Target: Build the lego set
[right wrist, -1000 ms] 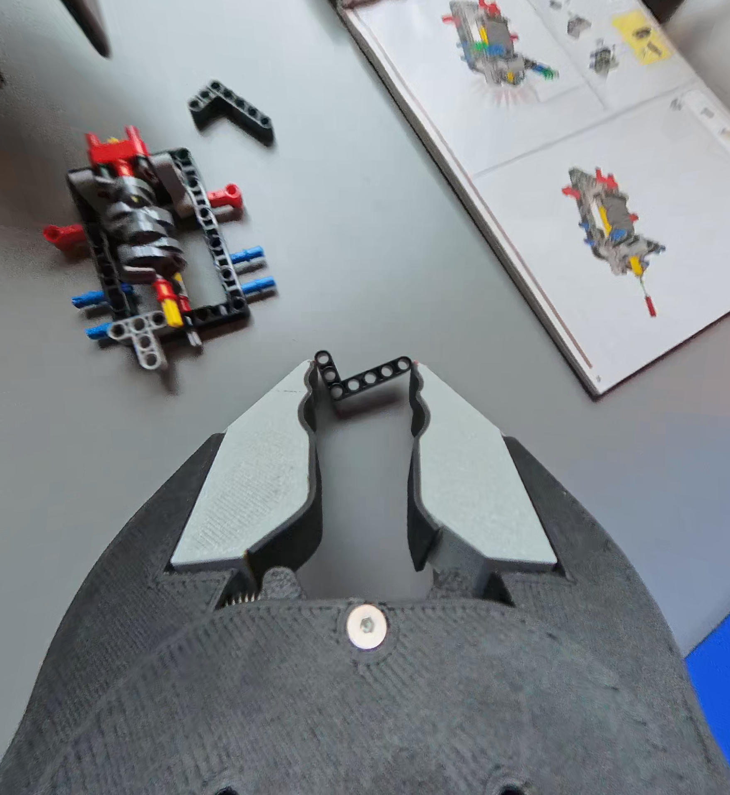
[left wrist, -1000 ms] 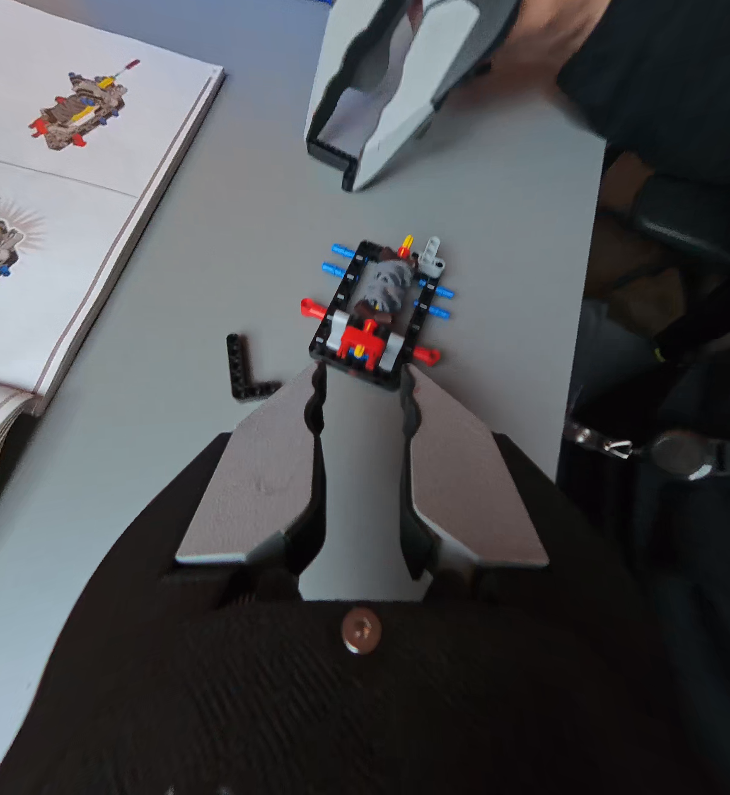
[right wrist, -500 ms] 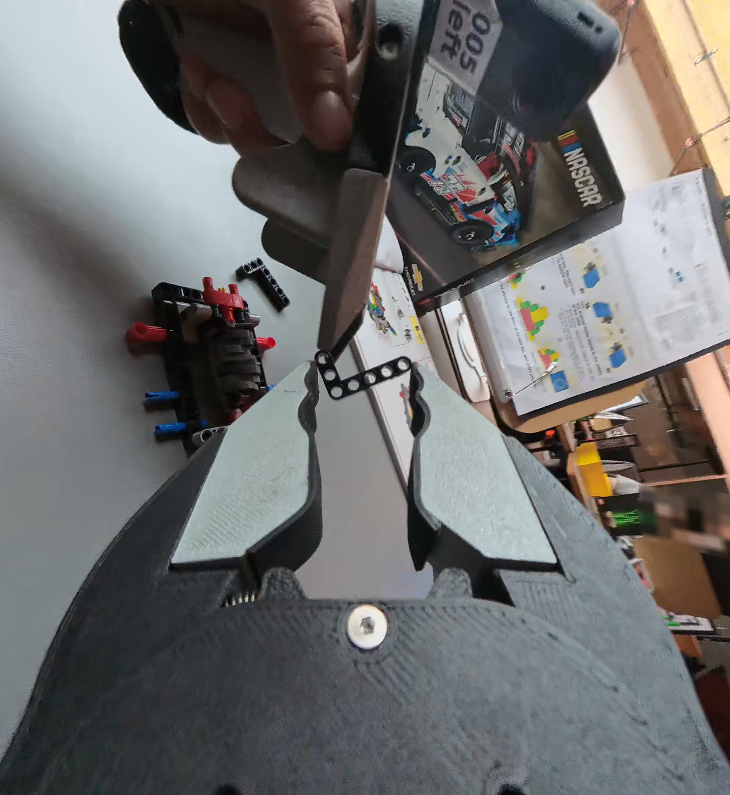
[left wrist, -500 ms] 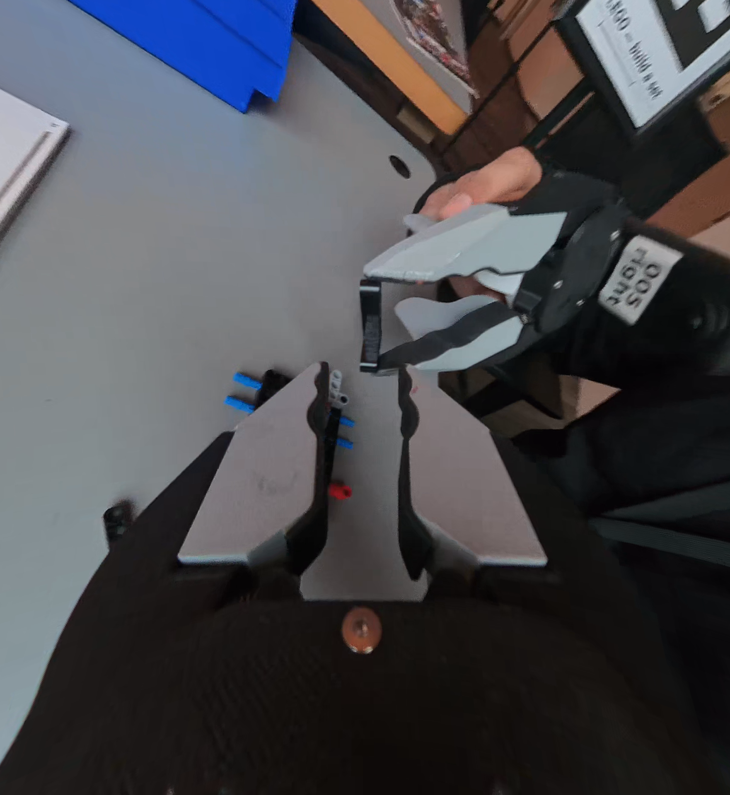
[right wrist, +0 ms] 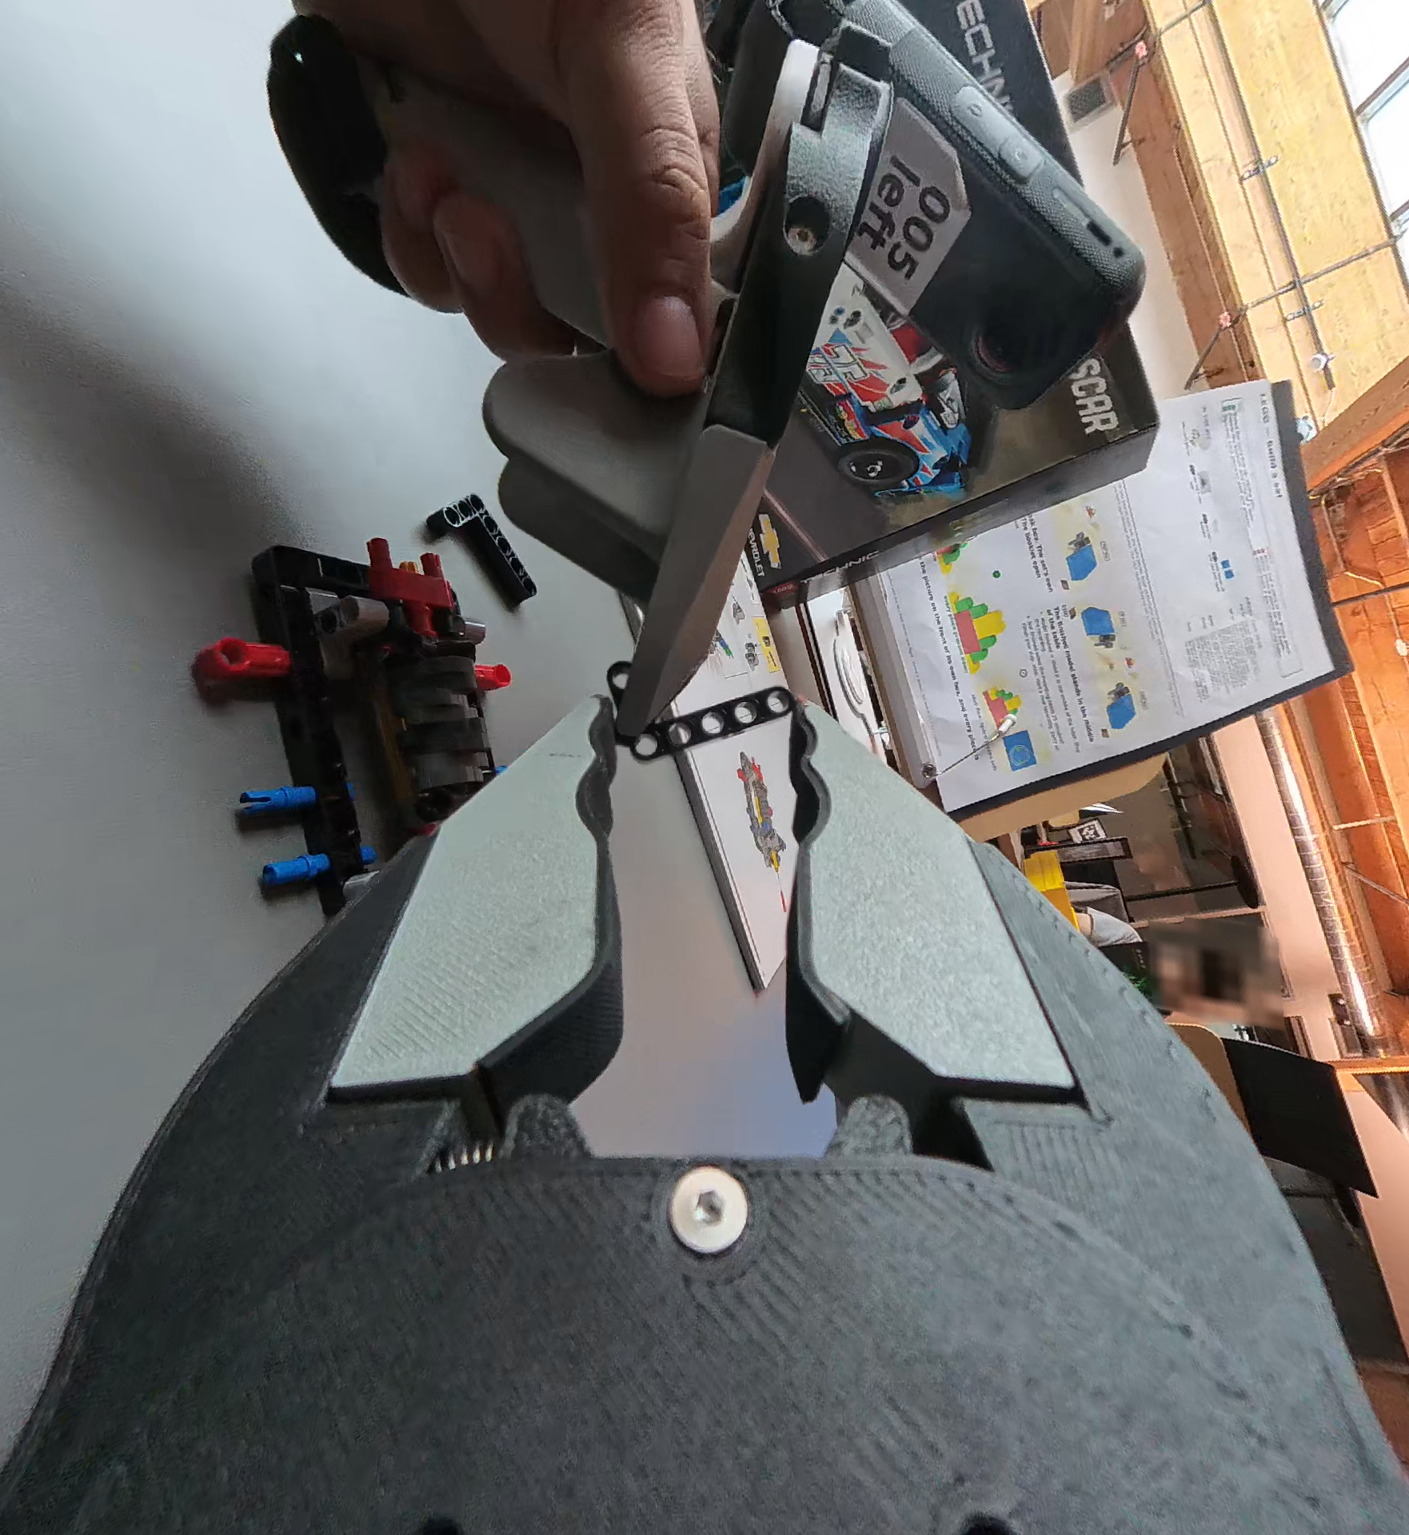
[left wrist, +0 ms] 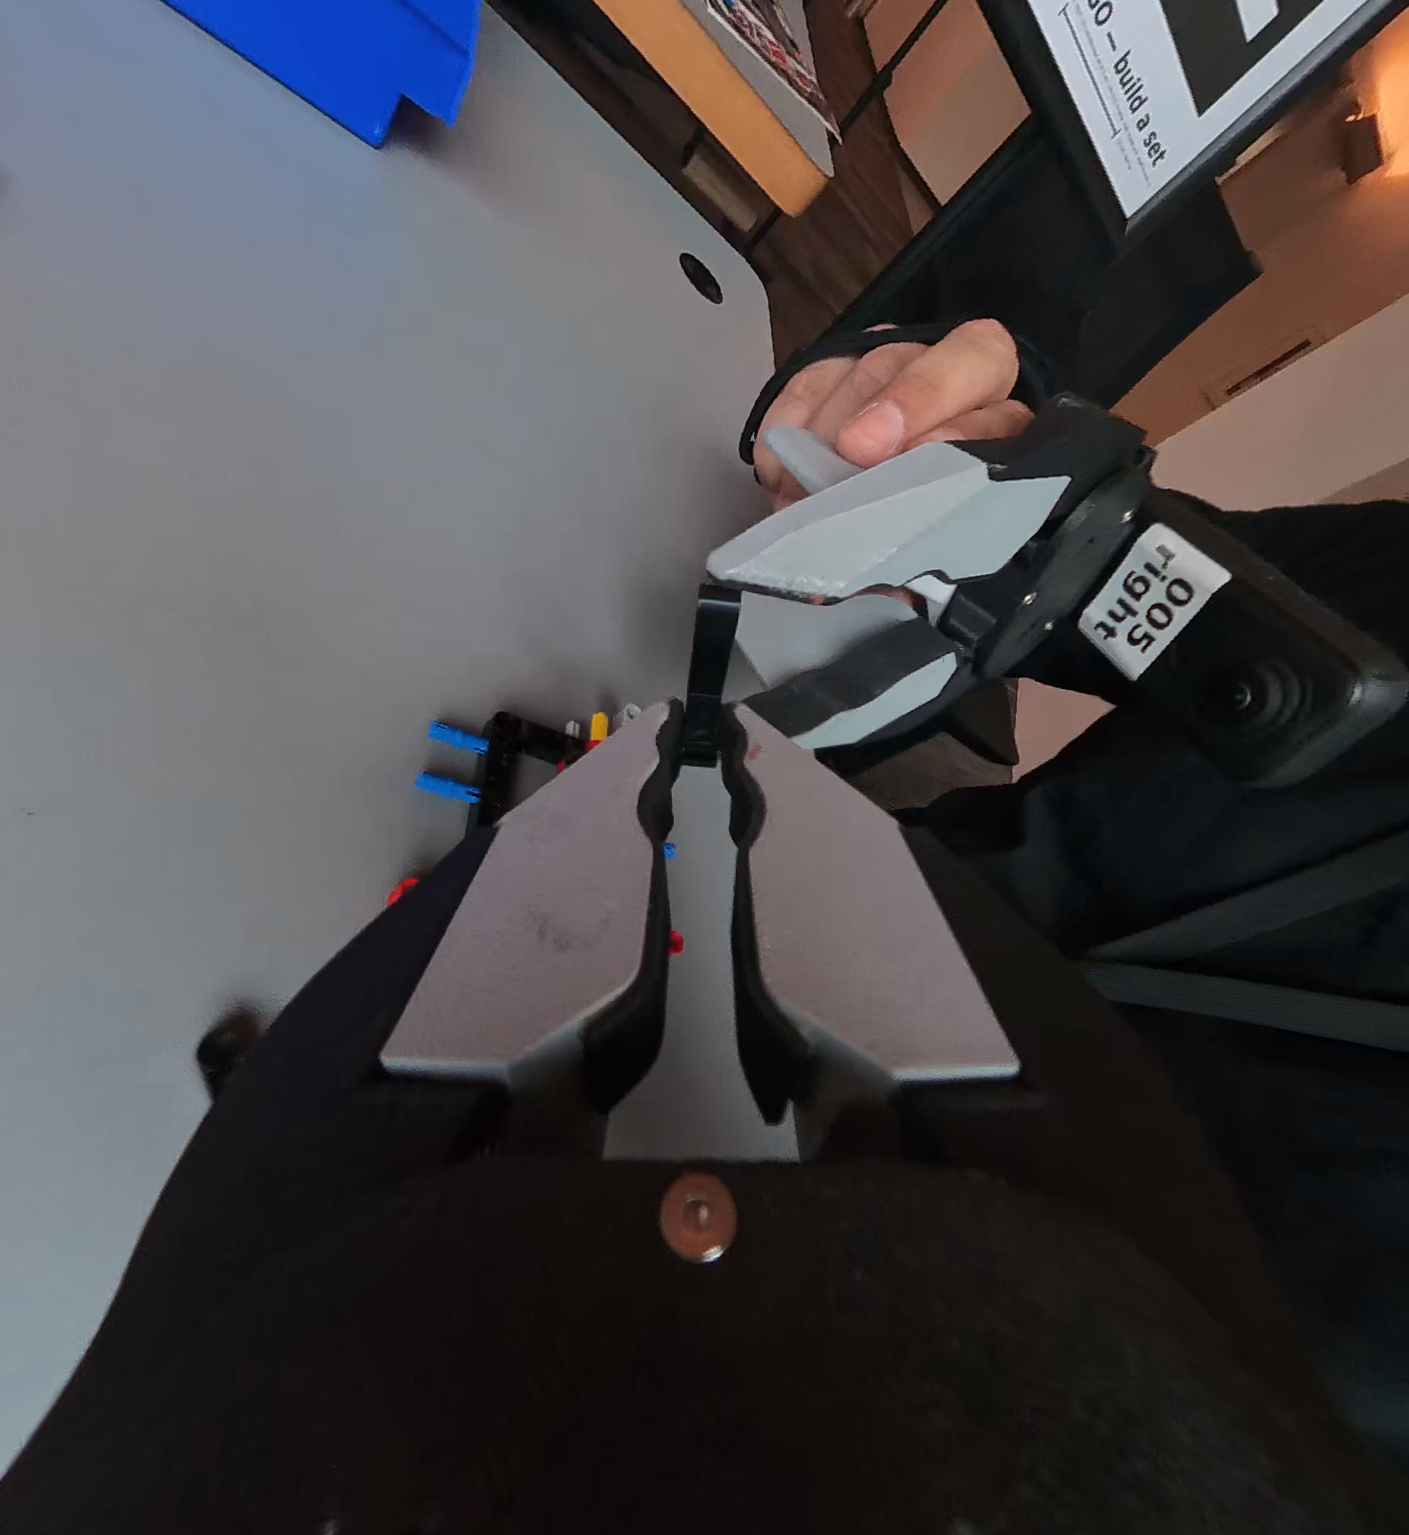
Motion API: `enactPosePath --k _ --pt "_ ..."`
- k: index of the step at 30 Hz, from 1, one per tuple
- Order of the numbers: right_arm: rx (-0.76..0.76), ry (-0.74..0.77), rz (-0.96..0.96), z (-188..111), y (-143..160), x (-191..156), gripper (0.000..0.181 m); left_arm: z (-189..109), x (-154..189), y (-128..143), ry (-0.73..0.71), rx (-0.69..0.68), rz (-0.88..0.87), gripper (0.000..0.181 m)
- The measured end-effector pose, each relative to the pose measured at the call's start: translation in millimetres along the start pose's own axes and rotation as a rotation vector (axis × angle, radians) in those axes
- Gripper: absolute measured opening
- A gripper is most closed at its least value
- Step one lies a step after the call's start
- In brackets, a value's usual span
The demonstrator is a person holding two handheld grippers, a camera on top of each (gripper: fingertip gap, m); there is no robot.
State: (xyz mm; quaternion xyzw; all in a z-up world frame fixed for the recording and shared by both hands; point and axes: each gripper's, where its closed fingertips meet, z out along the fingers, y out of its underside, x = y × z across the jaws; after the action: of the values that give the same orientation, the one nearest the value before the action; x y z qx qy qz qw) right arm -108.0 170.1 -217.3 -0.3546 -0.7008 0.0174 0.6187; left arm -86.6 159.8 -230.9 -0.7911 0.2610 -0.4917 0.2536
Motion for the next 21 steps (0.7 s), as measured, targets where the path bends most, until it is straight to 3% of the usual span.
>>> enactPosePath --k 7,14,15,18,21 --pt "0.031 -0.104 0.172 -0.1 14.3 -3.9 0.032 -1.7 -14.2 -0.5 -0.098 0.019 0.123 0.006" --pt "0.144 -0.294 0.685 -16.6 30.1 14.5 0.012 1.4 -26.3 -1.9 -0.303 0.009 0.441 0.005" --pt "0.173 -0.317 0.736 -18.3 27.0 16.7 0.013 1.1 -28.3 -2.1 -0.333 0.010 0.474 0.006" --pt "0.220 -0.387 0.850 -19.5 16.0 17.8 0.040 2.6 -32.8 4.5 -0.367 -0.024 0.517 0.006" --pt "0.204 -0.496 0.852 -19.4 7.4 6.2 0.039 1.9 -33.5 10.1 -0.381 -0.042 0.544 0.006"
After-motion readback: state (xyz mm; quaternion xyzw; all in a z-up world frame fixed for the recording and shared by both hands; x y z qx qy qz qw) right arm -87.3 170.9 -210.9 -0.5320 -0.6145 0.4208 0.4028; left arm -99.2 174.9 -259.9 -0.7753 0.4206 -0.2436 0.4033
